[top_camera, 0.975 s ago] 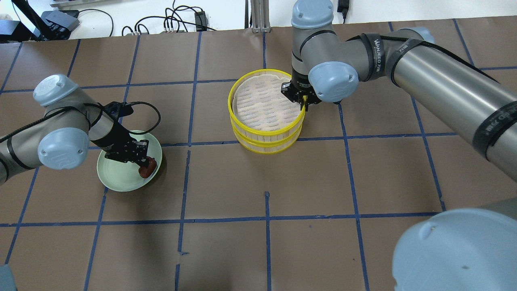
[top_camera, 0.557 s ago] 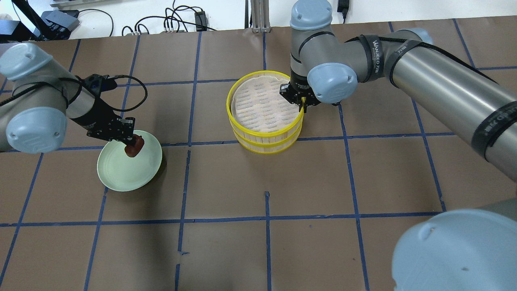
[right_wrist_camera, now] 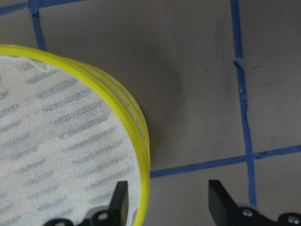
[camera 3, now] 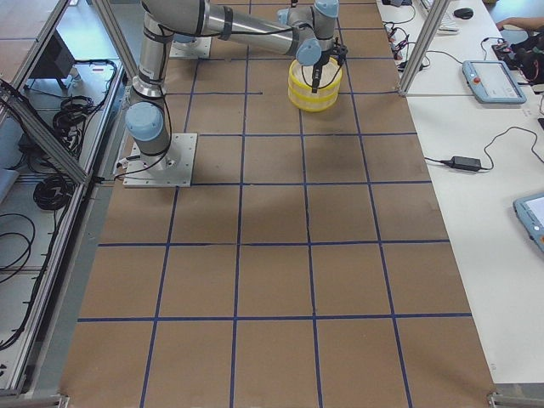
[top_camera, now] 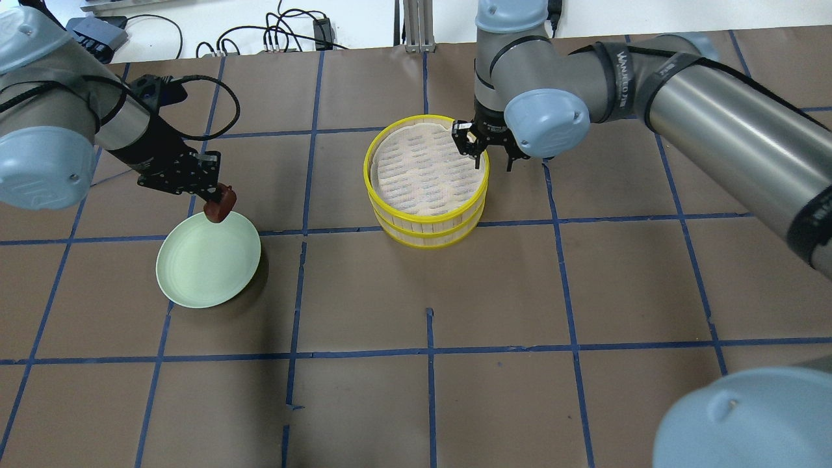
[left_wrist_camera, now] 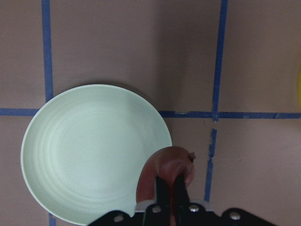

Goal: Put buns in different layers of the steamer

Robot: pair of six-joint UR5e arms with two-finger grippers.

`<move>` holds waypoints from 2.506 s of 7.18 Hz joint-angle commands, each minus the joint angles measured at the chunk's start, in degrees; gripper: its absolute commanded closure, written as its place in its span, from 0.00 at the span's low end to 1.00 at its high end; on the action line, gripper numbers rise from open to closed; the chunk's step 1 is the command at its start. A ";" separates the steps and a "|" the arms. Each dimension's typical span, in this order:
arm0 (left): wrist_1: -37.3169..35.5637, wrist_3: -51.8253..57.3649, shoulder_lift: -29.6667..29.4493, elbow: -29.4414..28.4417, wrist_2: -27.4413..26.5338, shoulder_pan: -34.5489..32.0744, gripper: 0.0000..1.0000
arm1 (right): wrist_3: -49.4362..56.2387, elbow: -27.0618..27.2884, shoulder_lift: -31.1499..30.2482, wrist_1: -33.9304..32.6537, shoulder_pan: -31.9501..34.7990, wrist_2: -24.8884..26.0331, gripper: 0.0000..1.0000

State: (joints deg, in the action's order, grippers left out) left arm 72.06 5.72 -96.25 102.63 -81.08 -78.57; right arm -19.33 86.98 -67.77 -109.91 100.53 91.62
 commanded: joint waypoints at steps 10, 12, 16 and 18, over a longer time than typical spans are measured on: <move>-26.80 -38.51 -14.94 -6.66 11.12 -22.77 0.00 | 20.73 -4.81 -19.77 23.25 -11.24 -2.76 0.00; -26.71 -37.10 -14.05 -6.75 10.33 -22.51 0.01 | 20.91 -4.81 -19.68 23.16 -11.24 -2.76 0.00; -2.72 -3.94 -2.15 -7.01 2.42 -9.63 0.00 | 21.97 -4.98 -19.59 23.25 -11.15 -1.89 0.00; 17.14 -1.68 6.12 -9.71 0.32 -5.64 0.00 | 21.79 -5.16 -19.59 23.25 -11.06 -1.88 0.00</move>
State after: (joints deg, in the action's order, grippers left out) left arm 77.30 2.12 -95.21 94.76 -79.12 -86.27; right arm 2.58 81.92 -87.41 -86.70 89.41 89.66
